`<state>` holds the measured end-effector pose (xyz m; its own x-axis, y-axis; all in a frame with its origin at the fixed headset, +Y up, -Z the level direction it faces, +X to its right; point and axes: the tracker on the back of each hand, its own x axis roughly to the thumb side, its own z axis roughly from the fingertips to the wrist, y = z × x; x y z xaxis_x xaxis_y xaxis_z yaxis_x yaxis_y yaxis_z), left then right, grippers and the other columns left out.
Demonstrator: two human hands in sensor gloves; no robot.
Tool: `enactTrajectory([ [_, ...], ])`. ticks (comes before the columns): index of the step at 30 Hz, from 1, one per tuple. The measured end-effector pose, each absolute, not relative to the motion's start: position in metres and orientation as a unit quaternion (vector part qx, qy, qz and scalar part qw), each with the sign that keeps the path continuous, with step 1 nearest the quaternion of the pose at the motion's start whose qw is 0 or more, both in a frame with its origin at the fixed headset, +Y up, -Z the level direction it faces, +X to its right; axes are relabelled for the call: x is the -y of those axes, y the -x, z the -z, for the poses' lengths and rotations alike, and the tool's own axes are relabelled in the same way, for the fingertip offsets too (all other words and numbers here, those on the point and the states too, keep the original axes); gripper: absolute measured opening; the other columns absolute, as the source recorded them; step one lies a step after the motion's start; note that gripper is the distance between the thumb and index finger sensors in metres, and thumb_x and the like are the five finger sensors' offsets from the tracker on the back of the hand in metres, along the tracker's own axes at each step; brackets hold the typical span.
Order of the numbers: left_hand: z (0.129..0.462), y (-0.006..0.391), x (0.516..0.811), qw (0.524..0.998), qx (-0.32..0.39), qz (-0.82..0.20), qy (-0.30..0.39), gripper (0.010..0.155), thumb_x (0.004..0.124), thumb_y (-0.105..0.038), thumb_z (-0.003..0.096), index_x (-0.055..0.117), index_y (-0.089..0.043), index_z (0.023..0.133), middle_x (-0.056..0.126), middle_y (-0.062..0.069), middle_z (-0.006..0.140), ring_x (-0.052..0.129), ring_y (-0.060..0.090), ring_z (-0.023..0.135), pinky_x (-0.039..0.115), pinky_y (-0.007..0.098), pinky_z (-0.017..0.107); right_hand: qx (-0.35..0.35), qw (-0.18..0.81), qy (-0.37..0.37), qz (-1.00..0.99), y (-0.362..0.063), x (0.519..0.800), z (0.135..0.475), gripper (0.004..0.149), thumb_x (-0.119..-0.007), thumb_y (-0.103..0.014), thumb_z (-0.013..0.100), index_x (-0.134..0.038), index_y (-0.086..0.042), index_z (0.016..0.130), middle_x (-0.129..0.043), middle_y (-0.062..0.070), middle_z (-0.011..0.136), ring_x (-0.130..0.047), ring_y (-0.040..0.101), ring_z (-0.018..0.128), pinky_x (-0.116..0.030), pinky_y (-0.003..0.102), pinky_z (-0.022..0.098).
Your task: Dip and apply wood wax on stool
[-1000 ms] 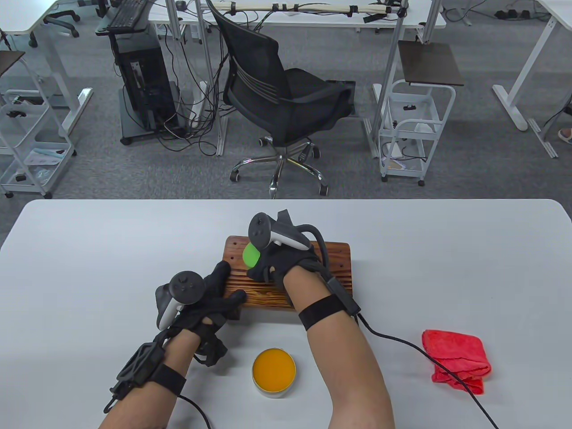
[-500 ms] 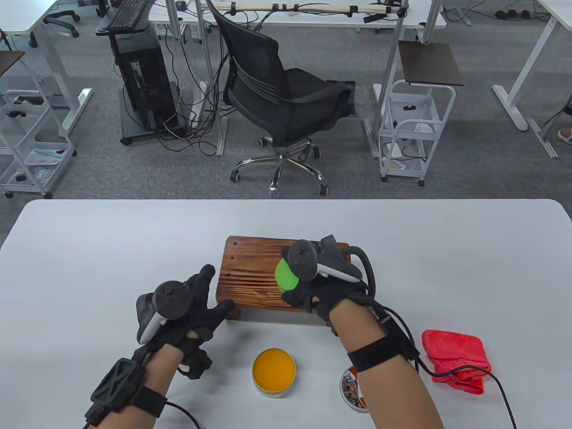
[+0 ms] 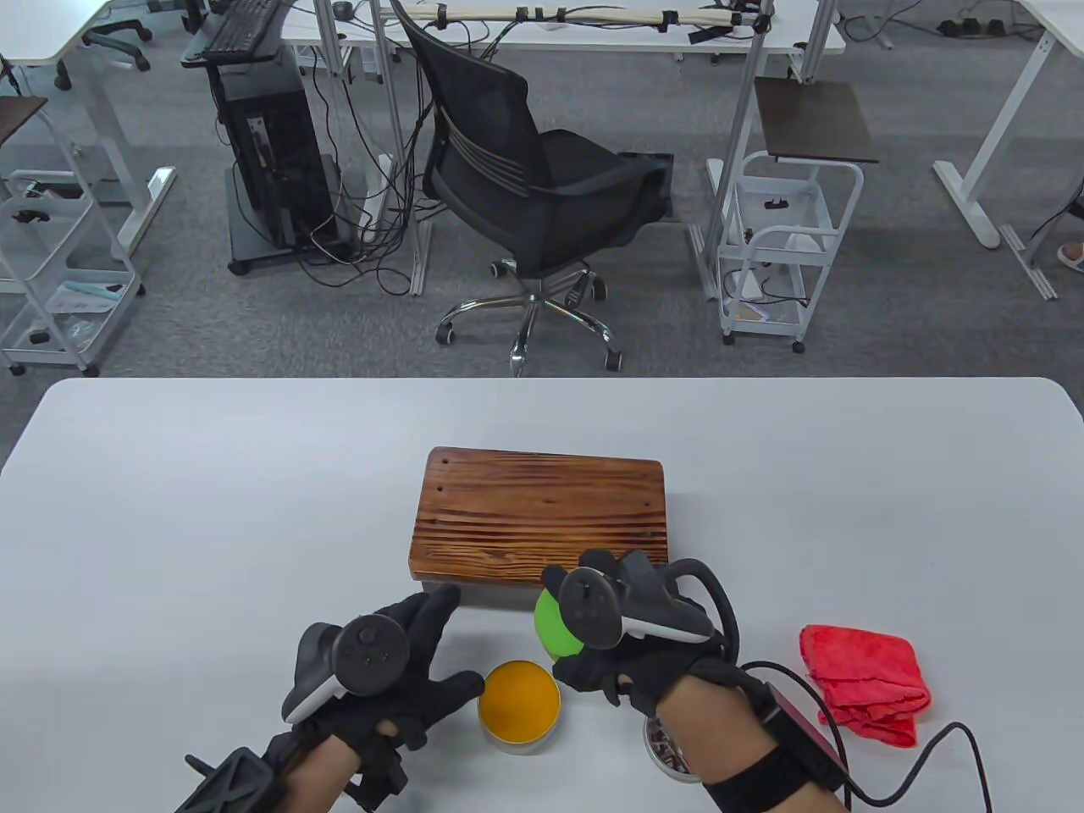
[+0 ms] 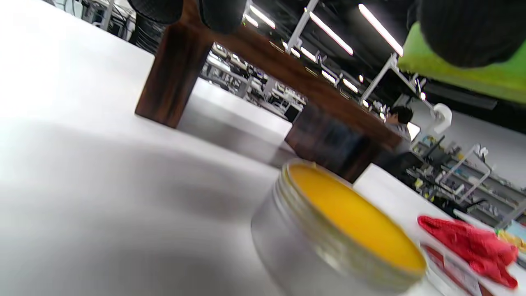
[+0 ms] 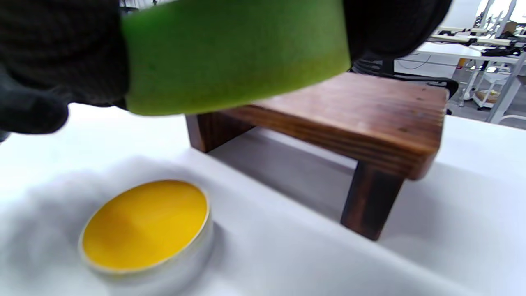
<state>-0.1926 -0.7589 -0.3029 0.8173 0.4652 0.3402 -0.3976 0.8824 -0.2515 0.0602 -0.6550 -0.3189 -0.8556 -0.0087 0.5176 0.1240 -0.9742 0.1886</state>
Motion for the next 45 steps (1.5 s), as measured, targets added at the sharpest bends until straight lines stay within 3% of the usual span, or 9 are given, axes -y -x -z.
enactTrajectory([
  [10, 0.302, 0.183, 0.794, 0.945, 0.22, -0.182, 0.16, 0.119, 0.085, -0.082, 0.035, 0.021, -0.026, 0.118, 0.033, 0.021, 0.123, 0.032, 0.058, 0.105, 0.031, 0.085, 0.067, 0.144, 0.049, 0.307, 0.939, -0.039, 0.692, 0.302, 0.098, -0.087, -0.072, 0.04, -0.047, -0.028, 0.118, -0.046, 0.015, 0.115, -0.069, 0.048, 0.089, -0.07, 0.065, 0.062],
  [21, 0.304, 0.173, 0.815, 0.937, 0.229, -0.151, 0.215, 0.114, 0.087, -0.08, 0.0371, 0.022, -0.029, 0.117, 0.024, 0.02, 0.123, 0.022, 0.059, 0.106, 0.024, 0.087, 0.064, 0.183, 0.064, 0.311, 0.931, -0.028, 0.721, 0.306, 0.097, -0.087, -0.072, 0.04, -0.049, -0.028, 0.118, -0.047, 0.015, 0.115, -0.07, 0.047, 0.089, -0.071, 0.065, 0.062],
  [45, 0.308, 0.165, 0.831, 0.933, 0.223, -0.141, 0.245, 0.095, 0.079, -0.076, 0.0474, 0.023, -0.038, 0.113, 0.003, 0.019, 0.121, 0.0, 0.056, 0.103, 0.013, 0.086, 0.061, 0.201, 0.099, 0.312, 0.923, -0.005, 0.741, 0.307, 0.086, -0.086, -0.069, 0.043, -0.057, -0.028, 0.113, -0.049, 0.012, 0.114, -0.07, 0.044, 0.089, -0.071, 0.064, 0.062],
])
